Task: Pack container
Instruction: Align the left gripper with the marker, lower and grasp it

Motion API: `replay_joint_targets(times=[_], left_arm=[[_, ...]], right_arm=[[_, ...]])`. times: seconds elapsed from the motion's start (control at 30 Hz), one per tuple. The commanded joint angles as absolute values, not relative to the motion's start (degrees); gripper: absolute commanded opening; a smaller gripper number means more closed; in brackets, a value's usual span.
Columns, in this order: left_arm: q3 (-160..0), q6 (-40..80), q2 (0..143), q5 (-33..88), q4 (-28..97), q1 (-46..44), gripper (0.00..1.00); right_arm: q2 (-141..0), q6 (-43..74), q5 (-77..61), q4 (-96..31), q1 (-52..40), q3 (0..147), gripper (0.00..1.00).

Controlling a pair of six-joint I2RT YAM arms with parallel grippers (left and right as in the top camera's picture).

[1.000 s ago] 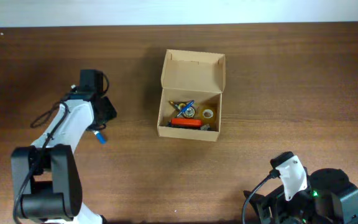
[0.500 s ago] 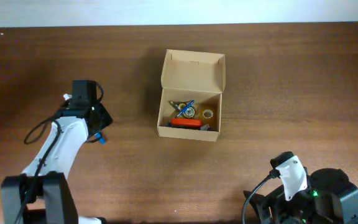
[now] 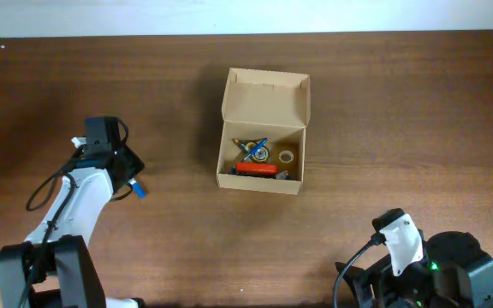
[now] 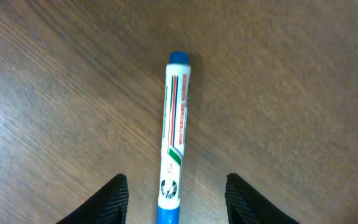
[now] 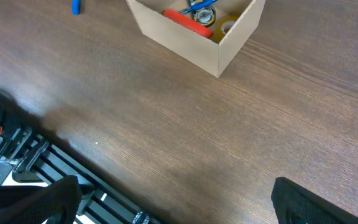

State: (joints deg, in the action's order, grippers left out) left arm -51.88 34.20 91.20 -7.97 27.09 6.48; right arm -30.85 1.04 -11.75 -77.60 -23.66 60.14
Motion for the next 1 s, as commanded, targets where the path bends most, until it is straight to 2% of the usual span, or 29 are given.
replay_joint_targets(times=[0.0, 0.97], left_arm=[[-51.44, 35.42, 91.96, -8.38, 25.91, 6.83, 0.49], [-51.44, 35.40, 100.47, -8.14, 19.40, 6.98, 0.48]], right_arm=[[-30.70, 0.67, -12.29, -77.38, -23.59, 60.20, 0.99], [-30.70, 0.67, -12.29, -77.38, -23.59, 60.20, 0.99]])
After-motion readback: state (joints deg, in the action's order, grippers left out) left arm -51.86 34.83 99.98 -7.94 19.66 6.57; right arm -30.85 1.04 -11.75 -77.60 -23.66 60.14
